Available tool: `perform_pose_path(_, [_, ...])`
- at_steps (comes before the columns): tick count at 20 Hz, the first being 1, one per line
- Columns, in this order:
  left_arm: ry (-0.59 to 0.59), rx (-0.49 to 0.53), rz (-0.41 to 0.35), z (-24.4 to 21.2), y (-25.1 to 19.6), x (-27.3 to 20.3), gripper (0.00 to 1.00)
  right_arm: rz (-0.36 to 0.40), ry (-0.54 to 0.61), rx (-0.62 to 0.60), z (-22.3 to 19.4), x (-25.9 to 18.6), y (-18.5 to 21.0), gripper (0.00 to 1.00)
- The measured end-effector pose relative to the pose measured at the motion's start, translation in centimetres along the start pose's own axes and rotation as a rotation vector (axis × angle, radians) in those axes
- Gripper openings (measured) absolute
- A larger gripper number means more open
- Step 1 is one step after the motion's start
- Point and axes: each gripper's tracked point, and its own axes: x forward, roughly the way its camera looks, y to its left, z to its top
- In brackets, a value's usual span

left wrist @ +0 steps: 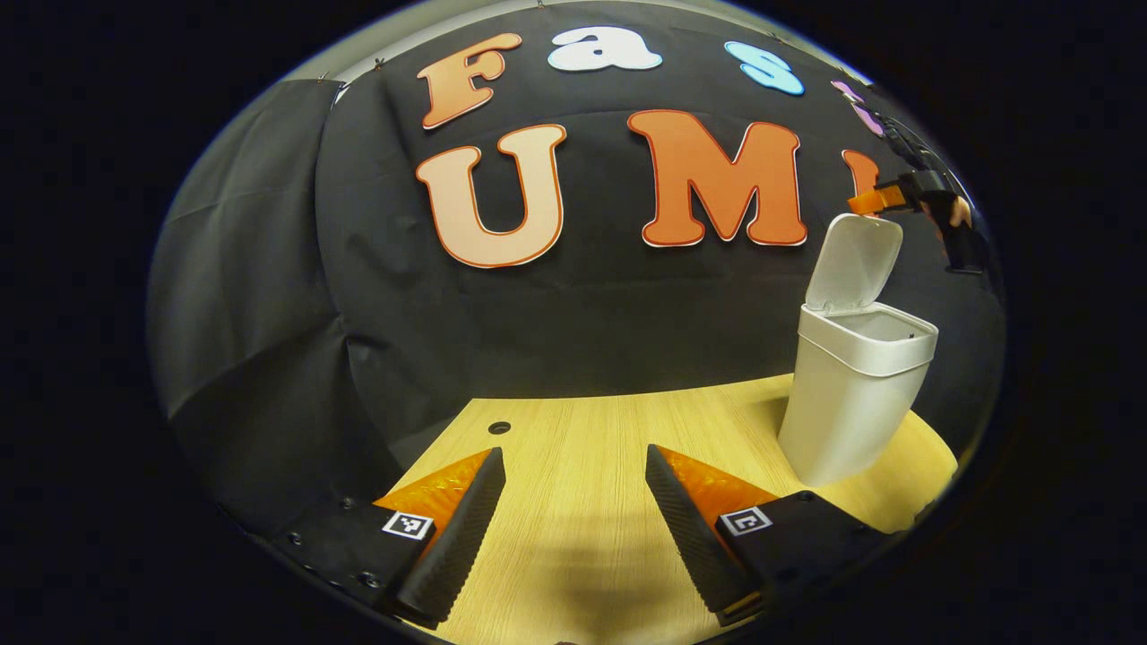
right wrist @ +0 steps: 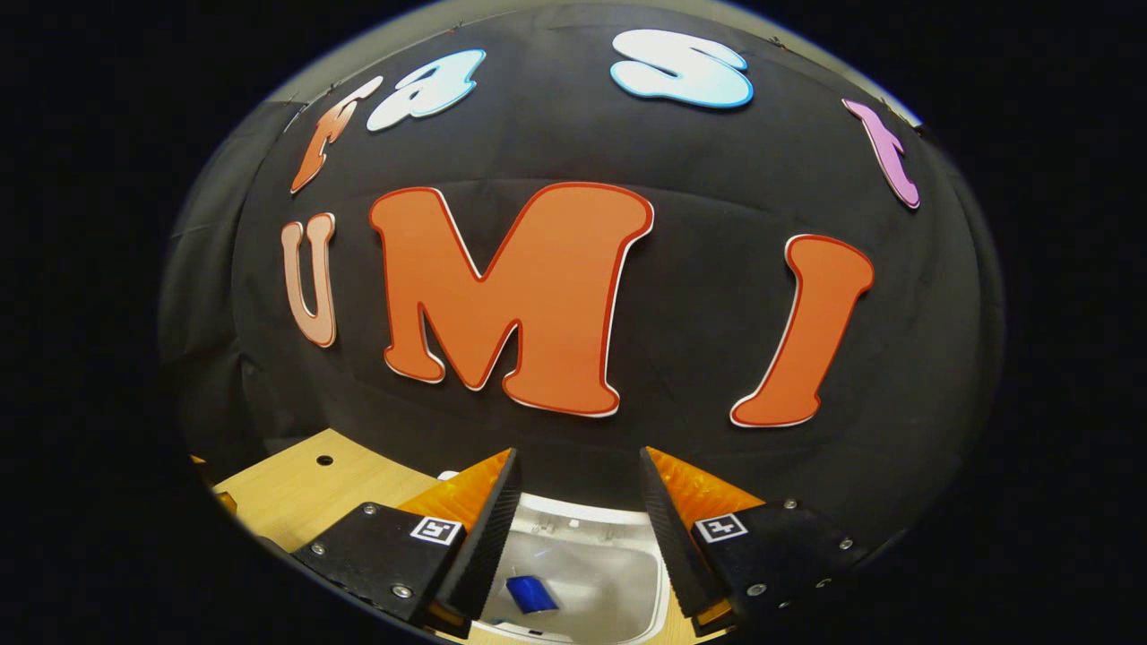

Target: Press the lid of the desktop garbage bin to open it, pick up the crumpled paper on the desktop and throw it into the bin, then pick up the pop can on the desktop and drop it into the bin, and finally close the garbage bin lid.

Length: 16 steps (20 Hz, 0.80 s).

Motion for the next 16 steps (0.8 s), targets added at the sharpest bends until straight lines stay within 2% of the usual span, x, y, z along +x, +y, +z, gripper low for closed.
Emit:
perform_pose_path(2, [-0.001,0.003,-0.015,0.1,0.1,0.3,0.98,-0.007,0.018,0.006,-0.8,-0.7,0.2,0.83])
perform_pose_path(3, [-0.004,0.006,-0.024,0.3,0.1,0.4,0.98,-0.011,0.03,0.008,-1.3,-1.1,0.3,0.8])
perform_pose_path(5, [-0.014,0.014,-0.041,0.8,0.0,0.7,1.0,-0.02,0.049,0.007,-2.1,-1.8,0.5,0.8])
perform_pose_path(6, [-0.015,0.016,-0.05,0.9,-0.2,1.0,1.0,-0.025,0.06,0.007,-2.6,-2.3,0.7,0.84])
perform_pose_path(7, [-0.017,0.017,-0.056,0.9,-0.2,1.1,1.0,-0.025,0.071,0.011,-3.0,-2.5,0.9,0.8])
perform_pose_path(12, [-0.017,0.028,-0.096,1.0,-0.9,1.3,0.98,-0.02,0.118,0.025,-5.5,-3.9,2.2,0.79])
perform_pose_path(16, [-0.009,0.027,-0.111,0.5,-0.7,1.1,1.0,-0.026,0.172,0.047,-7.7,-4.8,2.7,0.8])
